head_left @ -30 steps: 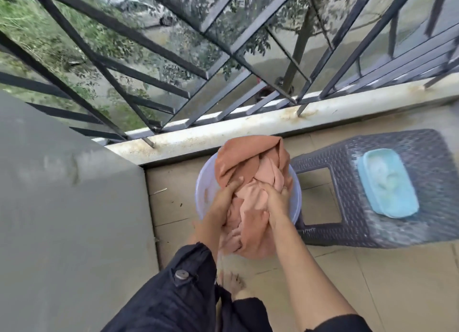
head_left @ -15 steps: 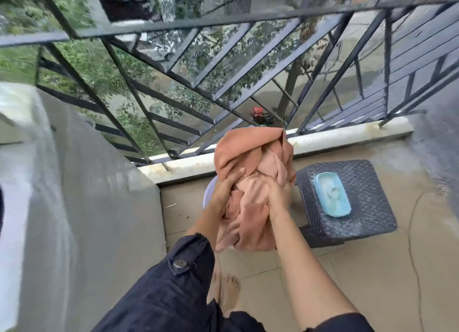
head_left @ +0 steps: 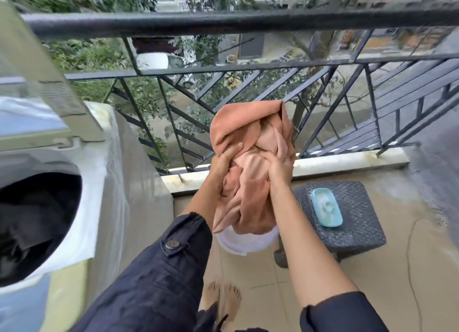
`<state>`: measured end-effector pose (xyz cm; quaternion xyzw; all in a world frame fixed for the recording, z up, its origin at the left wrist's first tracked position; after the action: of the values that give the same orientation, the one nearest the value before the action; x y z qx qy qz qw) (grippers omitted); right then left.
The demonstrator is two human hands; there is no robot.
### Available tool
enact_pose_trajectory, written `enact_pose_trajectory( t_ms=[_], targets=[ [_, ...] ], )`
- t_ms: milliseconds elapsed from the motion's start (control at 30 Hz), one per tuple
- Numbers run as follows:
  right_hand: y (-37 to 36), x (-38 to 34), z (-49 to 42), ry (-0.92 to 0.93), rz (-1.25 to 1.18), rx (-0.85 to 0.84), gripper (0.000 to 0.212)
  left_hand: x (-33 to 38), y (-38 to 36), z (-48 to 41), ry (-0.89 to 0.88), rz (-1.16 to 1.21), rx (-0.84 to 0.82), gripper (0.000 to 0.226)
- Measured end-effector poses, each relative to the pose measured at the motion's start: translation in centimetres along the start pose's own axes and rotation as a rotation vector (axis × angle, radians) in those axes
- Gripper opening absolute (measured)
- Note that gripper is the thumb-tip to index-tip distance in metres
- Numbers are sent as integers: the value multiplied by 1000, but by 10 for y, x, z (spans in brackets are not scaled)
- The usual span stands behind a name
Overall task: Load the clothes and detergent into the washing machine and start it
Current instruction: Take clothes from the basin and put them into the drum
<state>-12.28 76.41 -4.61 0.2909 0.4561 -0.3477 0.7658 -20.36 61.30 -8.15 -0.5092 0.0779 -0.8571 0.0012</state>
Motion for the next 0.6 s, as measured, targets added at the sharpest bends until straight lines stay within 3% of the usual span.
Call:
enact_pose_trajectory(
  t_ms=[200,333,467,600],
  targets=[
    [-17,-36,34,55,11,-26,42,42,31,17,-73,58,57,53],
    [-37,-51,72,104,-1,-78,45,63,63,25,-146,95,74,52],
    [-59,-59,109,118,-18,-108,33,80,100,30,-209,142,72,55],
    [-84,-61,155,152,-52,-120,41,105,142,55,-273,186,49,61]
  ],
)
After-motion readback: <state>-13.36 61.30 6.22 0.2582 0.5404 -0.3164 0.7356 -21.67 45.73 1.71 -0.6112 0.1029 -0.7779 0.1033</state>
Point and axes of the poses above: each hand's wrist, its own z-axis away from the middle knuckle, its own y-axis out of the back of the hand, x = y × z, the point moved 8 cm from there along -z, towards the middle knuckle, and after that the axes turned 6 degrees about x, right-handed, at the moved point
